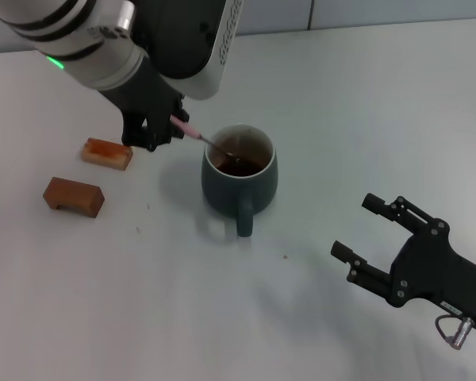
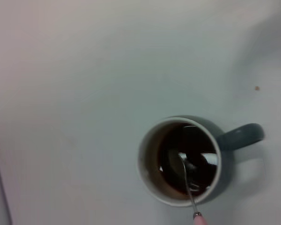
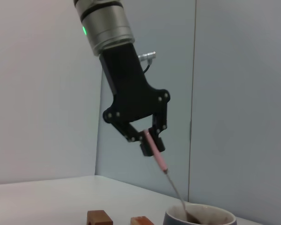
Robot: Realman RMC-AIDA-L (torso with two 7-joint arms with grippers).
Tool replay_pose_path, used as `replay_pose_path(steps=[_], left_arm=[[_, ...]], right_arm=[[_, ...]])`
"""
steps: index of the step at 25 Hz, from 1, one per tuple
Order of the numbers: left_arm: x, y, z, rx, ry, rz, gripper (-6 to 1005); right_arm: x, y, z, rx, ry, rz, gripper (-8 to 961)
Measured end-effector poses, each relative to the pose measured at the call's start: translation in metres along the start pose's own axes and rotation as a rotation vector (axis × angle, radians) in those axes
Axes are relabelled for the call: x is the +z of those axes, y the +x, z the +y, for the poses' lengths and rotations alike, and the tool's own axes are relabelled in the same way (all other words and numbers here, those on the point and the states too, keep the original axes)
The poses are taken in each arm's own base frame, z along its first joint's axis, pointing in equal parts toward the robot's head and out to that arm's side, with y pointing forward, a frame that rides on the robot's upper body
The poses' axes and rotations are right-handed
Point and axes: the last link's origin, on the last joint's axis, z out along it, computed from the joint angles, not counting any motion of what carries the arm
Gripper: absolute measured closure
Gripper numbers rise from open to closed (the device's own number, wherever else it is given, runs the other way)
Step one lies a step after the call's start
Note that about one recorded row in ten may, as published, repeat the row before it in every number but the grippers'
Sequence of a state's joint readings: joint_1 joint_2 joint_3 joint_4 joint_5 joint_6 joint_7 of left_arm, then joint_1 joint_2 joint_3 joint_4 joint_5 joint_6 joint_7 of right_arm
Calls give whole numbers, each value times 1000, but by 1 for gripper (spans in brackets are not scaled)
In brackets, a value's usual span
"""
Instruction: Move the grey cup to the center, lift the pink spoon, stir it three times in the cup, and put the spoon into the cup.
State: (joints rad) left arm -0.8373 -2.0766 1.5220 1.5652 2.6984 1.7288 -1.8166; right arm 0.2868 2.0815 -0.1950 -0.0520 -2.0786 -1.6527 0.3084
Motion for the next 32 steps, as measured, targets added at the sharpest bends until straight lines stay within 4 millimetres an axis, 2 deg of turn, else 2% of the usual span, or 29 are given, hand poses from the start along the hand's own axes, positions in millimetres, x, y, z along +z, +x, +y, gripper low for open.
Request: replay_pose_path(steps=[6,20,24,29,31,32], left_arm=[[0,5,-5,15,30,14,809],[4,9,-1,-15,45,41,770],[0,9,-5,-61,79,134,759],[-9,-1,-13,-139,164,295,563],[-23,-24,-16,-236,347,503,492],[-23,-24,-16,-236,347,503,460]], right_arm=[[0,0,0,1,-1,0,192],[0,1,2,6,-11,3,191],[0,1,2,8,-11,3,191],[0,1,2,8,-11,3,191],[0,1,2,7,-8,3,191],[0,1,1,6,-8,3,191]])
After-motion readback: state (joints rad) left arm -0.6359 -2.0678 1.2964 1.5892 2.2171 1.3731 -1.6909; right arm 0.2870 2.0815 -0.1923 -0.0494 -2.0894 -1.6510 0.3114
